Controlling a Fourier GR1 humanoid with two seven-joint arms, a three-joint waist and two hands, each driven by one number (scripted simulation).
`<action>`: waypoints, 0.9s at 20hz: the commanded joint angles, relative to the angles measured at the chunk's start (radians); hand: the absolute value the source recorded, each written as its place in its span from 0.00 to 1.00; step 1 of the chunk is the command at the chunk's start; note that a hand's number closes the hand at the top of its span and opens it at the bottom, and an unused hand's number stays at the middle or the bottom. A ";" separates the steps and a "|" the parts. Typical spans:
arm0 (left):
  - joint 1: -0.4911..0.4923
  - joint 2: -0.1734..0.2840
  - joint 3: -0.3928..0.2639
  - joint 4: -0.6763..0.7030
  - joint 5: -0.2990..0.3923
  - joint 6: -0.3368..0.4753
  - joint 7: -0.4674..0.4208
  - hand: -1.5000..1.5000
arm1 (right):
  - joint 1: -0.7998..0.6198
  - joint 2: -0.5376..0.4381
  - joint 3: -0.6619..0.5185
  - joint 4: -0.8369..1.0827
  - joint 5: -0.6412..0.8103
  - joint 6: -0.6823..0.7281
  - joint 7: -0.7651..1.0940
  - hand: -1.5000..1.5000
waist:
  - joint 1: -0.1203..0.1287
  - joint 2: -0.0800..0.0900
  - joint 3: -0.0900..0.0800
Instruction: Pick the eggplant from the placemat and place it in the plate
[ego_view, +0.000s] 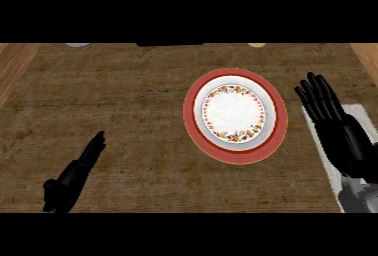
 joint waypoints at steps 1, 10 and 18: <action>-0.027 0.008 0.015 -0.014 -0.058 0.070 0.018 0.50 | 0.003 0.039 -0.103 0.014 -0.086 -0.057 0.019 0.00 | -0.004 0.008 -0.045; 0.000 0.131 0.155 -0.007 -0.091 0.162 -0.021 0.50 | 0.116 -0.030 -0.580 0.281 0.000 -0.667 -0.003 0.00 | -0.030 0.015 -0.048; 0.020 0.097 0.160 0.012 -0.130 0.154 -0.061 0.50 | 0.250 0.096 -0.457 -0.136 0.161 -1.025 0.112 0.00 | -0.007 0.007 -0.049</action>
